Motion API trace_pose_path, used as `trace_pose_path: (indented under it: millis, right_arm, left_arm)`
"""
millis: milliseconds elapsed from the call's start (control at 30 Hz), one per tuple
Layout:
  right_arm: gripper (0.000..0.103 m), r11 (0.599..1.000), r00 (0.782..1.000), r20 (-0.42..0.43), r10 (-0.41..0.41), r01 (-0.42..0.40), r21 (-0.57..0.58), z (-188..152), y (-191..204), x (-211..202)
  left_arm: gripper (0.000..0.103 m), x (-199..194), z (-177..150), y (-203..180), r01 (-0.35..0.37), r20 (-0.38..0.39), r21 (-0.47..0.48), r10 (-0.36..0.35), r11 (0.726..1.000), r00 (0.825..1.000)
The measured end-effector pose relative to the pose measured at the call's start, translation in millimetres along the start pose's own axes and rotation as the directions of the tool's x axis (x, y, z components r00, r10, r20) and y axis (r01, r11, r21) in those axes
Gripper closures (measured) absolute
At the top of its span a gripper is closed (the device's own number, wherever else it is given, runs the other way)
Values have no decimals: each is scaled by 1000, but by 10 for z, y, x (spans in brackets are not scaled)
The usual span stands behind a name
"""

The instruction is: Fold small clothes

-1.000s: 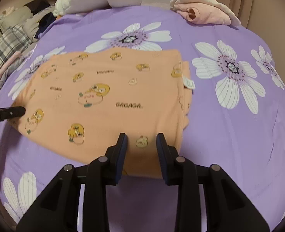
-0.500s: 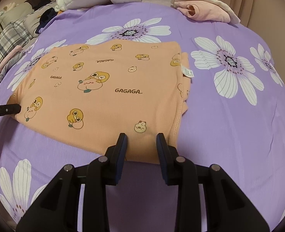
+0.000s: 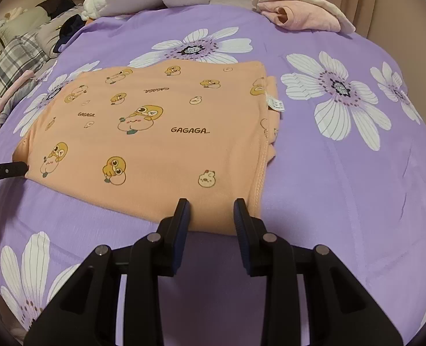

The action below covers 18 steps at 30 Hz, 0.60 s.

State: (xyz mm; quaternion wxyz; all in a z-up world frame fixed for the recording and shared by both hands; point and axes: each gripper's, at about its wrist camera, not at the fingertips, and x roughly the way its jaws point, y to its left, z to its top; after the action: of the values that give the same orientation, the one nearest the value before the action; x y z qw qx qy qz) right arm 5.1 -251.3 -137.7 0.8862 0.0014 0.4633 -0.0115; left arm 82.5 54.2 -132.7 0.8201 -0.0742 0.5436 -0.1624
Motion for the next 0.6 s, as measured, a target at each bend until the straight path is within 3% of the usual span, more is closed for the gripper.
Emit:
trace_pose_path:
  millis: [167, 300, 467, 600]
  right_arm:
    - [71, 1000, 1000, 1, -5, 5, -7, -5, -12, -37]
    - [71, 1000, 1000, 0, -4, 4, -3, -23, -23, -82]
    - [70, 1000, 1000, 4, -14, 14, -2, -43, -44, -163]
    - [58, 999, 999, 34, -15, 13, 41, -10, -123, -256]
  left_arm:
    - [91, -83, -71, 74, 11, -8, -26, -11, 1000, 1000]
    - [69, -175, -125, 184, 37, 5, -77, -37, 996, 999]
    - [68, -340, -134, 238, 55, 45, -106, -51, 993, 998]
    - [68, -407, -82, 223, 66, 70, -105, -59, 992, 996]
